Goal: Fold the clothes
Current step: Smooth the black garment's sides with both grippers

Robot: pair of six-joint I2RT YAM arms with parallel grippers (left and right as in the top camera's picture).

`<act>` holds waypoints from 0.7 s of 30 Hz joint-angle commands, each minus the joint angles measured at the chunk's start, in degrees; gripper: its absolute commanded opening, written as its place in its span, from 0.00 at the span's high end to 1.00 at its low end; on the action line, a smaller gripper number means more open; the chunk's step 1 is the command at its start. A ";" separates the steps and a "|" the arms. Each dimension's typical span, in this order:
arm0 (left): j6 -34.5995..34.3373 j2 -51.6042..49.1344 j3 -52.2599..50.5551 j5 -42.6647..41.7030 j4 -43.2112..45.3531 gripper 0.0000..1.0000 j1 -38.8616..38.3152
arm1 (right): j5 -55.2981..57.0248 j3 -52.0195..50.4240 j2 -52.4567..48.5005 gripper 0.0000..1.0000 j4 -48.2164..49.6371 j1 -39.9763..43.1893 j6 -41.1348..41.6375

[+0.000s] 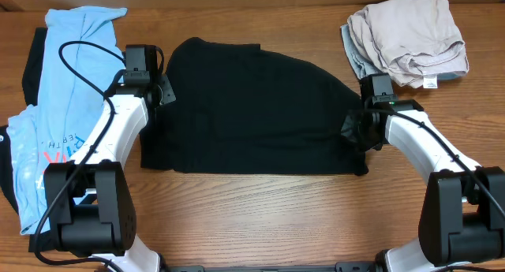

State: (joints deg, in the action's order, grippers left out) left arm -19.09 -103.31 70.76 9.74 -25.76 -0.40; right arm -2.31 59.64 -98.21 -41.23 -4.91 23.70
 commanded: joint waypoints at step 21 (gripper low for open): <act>13.35 -0.20 25.90 -14.27 -24.68 0.36 -0.02 | 0.02 12.70 -3.45 0.09 -2.93 11.58 -6.67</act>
State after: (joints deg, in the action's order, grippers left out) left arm -8.40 -103.31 95.96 -1.02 -49.65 -0.40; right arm -2.50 71.31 -99.42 -45.06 4.23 18.35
